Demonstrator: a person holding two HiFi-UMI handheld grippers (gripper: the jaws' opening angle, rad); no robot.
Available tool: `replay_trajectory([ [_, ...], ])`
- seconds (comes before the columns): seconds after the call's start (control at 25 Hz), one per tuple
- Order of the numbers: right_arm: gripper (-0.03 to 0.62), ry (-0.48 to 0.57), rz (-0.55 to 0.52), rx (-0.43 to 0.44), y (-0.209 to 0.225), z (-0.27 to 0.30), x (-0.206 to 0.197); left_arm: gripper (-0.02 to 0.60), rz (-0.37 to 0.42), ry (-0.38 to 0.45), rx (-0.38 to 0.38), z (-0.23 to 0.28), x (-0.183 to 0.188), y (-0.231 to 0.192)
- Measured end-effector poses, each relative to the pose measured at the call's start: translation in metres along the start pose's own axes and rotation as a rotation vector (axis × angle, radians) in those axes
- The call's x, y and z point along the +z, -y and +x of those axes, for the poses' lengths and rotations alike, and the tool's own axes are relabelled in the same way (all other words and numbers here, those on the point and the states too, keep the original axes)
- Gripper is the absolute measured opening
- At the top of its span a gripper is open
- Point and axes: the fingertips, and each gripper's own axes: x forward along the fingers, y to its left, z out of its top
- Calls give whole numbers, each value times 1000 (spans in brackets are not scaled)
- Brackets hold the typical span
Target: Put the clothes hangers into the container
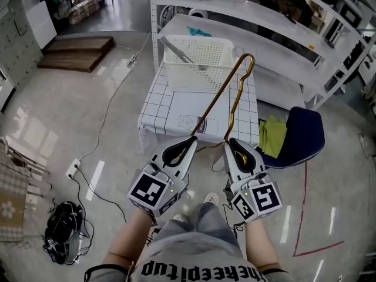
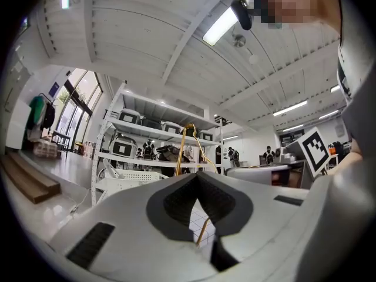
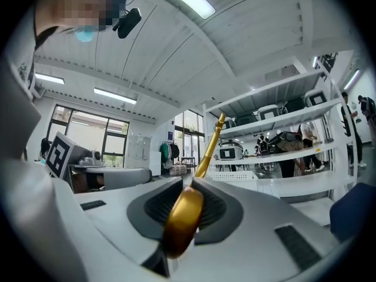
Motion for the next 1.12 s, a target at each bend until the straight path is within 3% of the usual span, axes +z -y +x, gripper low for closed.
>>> replay_trajectory([
  [0.4, 49, 7, 2, 6, 32, 24, -1, 23, 7, 8, 28, 33, -2, -17],
  [1.12, 49, 33, 37, 125, 118, 75, 7, 23, 16, -4, 110, 129, -9, -37],
])
